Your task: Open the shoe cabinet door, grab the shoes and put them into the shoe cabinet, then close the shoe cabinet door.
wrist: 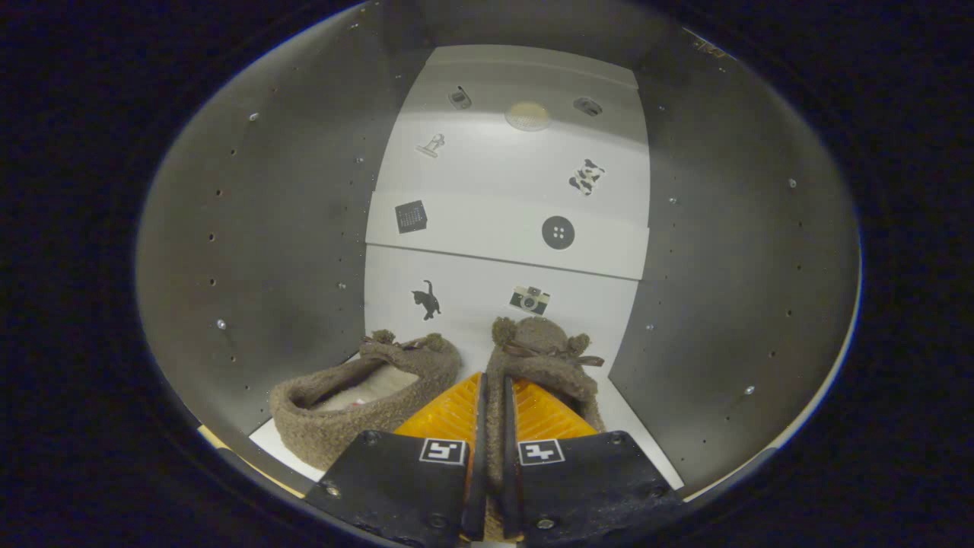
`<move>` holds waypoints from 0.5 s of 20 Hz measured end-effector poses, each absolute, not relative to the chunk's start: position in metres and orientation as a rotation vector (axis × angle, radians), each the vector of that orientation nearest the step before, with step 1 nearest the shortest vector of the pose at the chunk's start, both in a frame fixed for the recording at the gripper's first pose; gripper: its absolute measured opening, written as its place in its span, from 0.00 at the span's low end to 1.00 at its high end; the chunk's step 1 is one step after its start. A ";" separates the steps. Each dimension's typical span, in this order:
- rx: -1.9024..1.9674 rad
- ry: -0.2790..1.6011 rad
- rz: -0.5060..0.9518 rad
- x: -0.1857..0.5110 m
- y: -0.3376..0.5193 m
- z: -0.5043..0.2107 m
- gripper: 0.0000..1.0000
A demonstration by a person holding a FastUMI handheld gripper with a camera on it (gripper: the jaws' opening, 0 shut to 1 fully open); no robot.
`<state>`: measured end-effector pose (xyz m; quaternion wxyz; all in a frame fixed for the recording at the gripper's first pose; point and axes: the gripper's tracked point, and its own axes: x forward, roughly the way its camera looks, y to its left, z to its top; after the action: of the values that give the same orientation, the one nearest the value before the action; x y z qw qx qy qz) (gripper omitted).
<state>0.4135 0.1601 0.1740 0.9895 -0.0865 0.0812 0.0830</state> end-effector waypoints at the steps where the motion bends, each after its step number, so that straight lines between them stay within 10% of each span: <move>1: -0.179 0.171 0.154 0.415 0.158 0.172 0.14; 4: -0.201 0.213 0.132 0.413 0.157 0.167 0.18; 10: -0.111 0.229 0.071 0.397 0.153 0.186 0.66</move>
<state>0.3974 0.1526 0.1860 0.9913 -0.0554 0.1142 0.0355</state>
